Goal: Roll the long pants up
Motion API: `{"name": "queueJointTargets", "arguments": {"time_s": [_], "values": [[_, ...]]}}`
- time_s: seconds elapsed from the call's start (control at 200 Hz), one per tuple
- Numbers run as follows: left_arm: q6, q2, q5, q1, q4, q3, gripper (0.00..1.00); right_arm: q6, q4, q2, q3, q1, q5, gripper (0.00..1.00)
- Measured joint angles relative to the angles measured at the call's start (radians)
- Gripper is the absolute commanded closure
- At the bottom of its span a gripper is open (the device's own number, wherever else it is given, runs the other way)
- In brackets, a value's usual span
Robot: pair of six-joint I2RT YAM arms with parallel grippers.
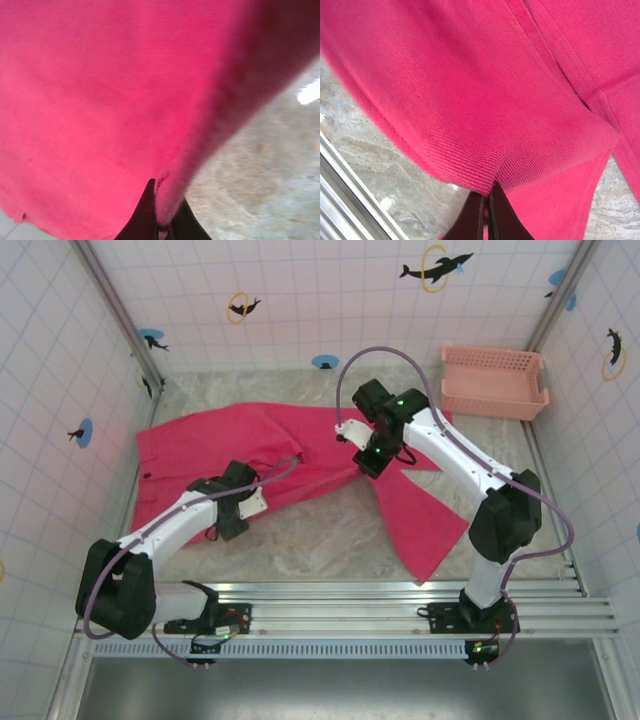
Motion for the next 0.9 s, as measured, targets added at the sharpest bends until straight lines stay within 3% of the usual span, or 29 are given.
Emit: {"name": "queueJointTargets", "arguments": {"time_s": [0.17,0.49,0.716,0.896], "values": [[0.014,-0.001,-0.050,0.015,-0.014,0.033,1.00,0.000,-0.002,-0.002,-0.043,-0.005,-0.012,1.00],[0.037,-0.049,-0.113,0.014,-0.230,0.249,1.00,0.034,-0.047,-0.063,-0.261,-0.011,-0.109,1.00],[0.007,0.000,-0.194,0.015,-0.328,0.384,1.00,0.063,-0.077,-0.138,-0.243,-0.028,-0.207,1.00],[-0.029,-0.009,-0.208,0.016,-0.380,0.365,1.00,0.103,-0.115,-0.134,-0.238,-0.042,-0.308,1.00]]}}
